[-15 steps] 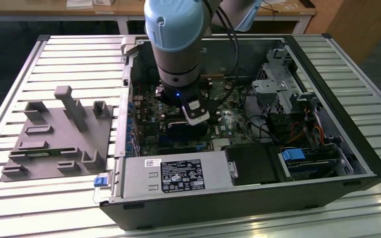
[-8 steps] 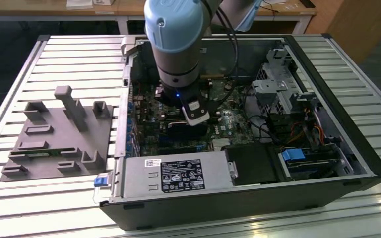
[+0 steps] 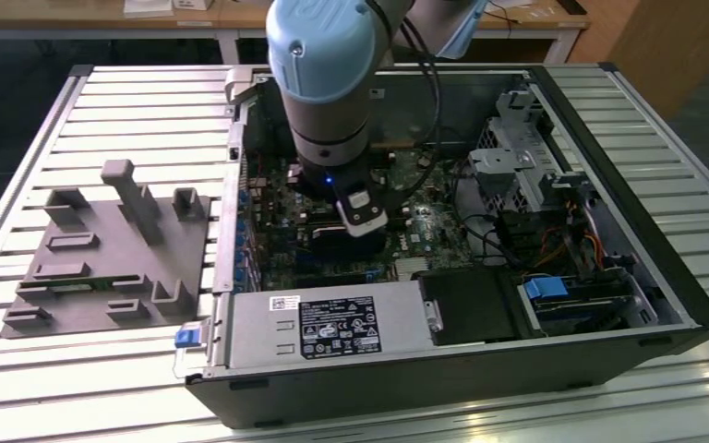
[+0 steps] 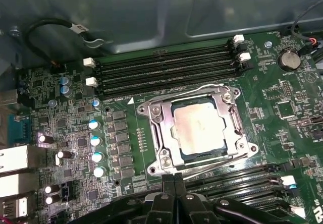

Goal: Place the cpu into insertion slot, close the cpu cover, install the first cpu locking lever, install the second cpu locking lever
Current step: 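Install the second cpu locking lever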

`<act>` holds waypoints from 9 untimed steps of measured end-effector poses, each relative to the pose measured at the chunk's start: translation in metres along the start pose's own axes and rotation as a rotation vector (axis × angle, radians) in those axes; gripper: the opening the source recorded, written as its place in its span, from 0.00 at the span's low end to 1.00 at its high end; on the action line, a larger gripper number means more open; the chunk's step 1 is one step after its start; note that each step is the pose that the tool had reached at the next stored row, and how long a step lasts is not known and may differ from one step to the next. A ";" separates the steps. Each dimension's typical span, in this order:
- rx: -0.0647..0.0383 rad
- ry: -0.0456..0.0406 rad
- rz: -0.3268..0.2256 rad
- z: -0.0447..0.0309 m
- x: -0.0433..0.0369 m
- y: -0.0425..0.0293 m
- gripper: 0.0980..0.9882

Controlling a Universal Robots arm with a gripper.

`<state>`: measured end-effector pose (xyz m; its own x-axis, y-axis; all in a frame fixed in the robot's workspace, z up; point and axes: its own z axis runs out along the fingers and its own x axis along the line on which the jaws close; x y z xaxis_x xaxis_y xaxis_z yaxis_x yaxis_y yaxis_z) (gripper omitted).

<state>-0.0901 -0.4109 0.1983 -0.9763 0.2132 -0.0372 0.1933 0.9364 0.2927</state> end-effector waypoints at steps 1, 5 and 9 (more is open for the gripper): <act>-0.003 0.0007 0.000 0.0003 0.0003 -0.0001 0.01; -0.020 0.0037 0.002 0.0014 0.0016 -0.0007 0.01; -0.020 0.0040 0.002 0.0024 0.0036 -0.0015 0.01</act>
<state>-0.0937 -0.4108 0.1954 -0.9763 0.2139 -0.0327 0.1933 0.9302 0.3121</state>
